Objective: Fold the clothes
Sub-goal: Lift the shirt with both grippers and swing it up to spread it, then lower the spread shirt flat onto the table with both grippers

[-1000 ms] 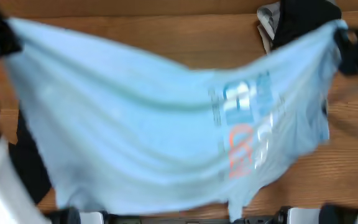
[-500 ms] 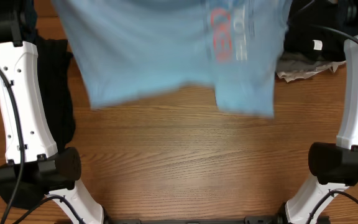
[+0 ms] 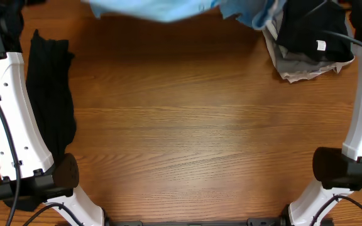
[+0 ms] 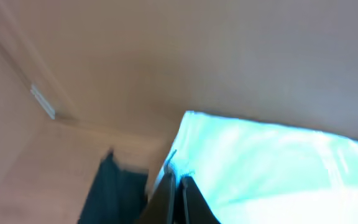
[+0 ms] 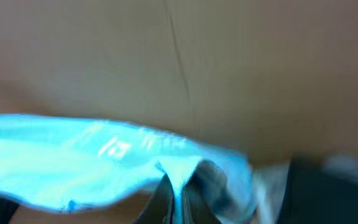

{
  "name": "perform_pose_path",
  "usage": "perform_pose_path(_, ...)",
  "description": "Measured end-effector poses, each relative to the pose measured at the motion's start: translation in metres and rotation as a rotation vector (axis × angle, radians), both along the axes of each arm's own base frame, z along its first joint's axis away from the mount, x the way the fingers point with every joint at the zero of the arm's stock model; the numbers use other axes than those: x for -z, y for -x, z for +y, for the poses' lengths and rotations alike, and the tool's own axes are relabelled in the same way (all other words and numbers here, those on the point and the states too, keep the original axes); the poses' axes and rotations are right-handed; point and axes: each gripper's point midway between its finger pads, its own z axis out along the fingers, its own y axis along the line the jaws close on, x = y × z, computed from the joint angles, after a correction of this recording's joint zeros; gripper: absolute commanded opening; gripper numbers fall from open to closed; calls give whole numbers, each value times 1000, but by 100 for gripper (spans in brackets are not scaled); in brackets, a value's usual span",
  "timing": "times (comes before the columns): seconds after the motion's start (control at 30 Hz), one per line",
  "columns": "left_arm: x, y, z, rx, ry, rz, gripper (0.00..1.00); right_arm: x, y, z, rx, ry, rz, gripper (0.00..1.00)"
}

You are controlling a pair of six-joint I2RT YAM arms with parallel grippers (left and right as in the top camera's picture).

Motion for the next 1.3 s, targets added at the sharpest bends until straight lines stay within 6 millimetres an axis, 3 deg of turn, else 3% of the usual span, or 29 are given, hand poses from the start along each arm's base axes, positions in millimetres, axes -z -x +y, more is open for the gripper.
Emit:
perform_pose_path(0.2,67,38,-6,-9,51,303,4,92,19,4,-31,-13,360,4)
perform_pose_path(0.33,98,61,-9,-11,78,458,4,133,38,6,-57,-6,537,4)
perform_pose_path(0.53,131,99,-16,-9,112,663,4,152,72,9,-84,-5,697,4)
perform_pose_path(0.7,136,113,-19,2,113,726,4,160,88,7,-80,10,771,4)
perform_pose_path(0.83,140,118,-20,5,114,744,4,159,89,2,-38,18,781,4)
perform_pose_path(0.93,146,137,-22,0,115,783,4,157,98,-1,-3,16,795,4)
perform_pose_path(1.13,164,172,-26,-10,107,797,4,157,147,-5,59,30,811,4)
perform_pose_path(1.3,193,195,-29,-26,121,807,4,179,199,-5,99,20,818,4)
